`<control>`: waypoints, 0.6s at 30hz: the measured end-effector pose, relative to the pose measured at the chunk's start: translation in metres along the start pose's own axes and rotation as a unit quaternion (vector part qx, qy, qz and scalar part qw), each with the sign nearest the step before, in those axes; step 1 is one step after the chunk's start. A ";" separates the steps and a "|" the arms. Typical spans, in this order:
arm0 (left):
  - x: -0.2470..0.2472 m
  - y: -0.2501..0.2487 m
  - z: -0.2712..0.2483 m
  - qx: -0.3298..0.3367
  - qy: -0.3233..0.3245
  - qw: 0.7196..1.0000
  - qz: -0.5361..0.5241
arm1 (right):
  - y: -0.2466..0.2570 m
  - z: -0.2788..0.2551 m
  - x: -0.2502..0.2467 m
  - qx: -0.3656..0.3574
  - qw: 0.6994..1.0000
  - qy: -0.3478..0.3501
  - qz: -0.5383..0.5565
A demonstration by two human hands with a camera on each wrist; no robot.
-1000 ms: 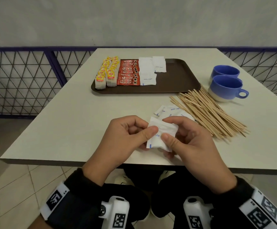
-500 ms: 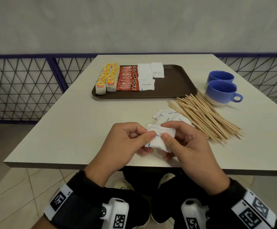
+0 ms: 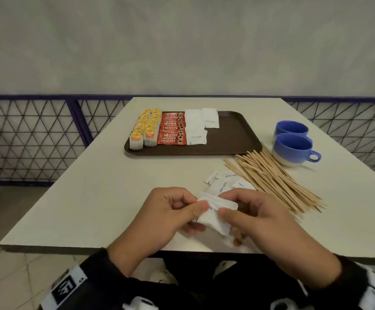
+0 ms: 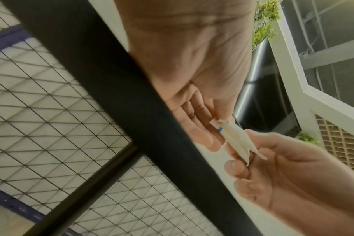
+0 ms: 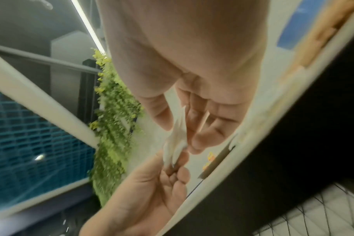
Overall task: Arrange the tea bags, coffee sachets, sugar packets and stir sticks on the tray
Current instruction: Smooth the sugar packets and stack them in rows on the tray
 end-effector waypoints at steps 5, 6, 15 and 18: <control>-0.023 -0.035 0.022 0.074 0.050 0.991 0.095 | 0.057 0.036 -0.022 0.028 0.983 0.094 -0.157; -0.028 -0.042 0.031 0.087 0.053 0.988 0.117 | 0.071 0.048 -0.027 0.031 0.977 0.106 -0.180; -0.054 -0.048 0.140 0.121 -0.021 0.846 0.519 | 0.124 0.253 -0.088 0.015 0.924 -0.023 -0.382; -0.052 -0.028 0.164 0.082 0.011 0.779 0.621 | 0.106 0.308 -0.104 0.045 0.885 -0.030 -0.462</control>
Point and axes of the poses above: each hand's wrist, its own z-axis towards the middle knuckle, its own x-axis out of the palm, y = z × x, the point moved 1 cm from there along z, towards the middle knuckle, and after that the axes turned 13 degrees about z, right-handed, at the moved point
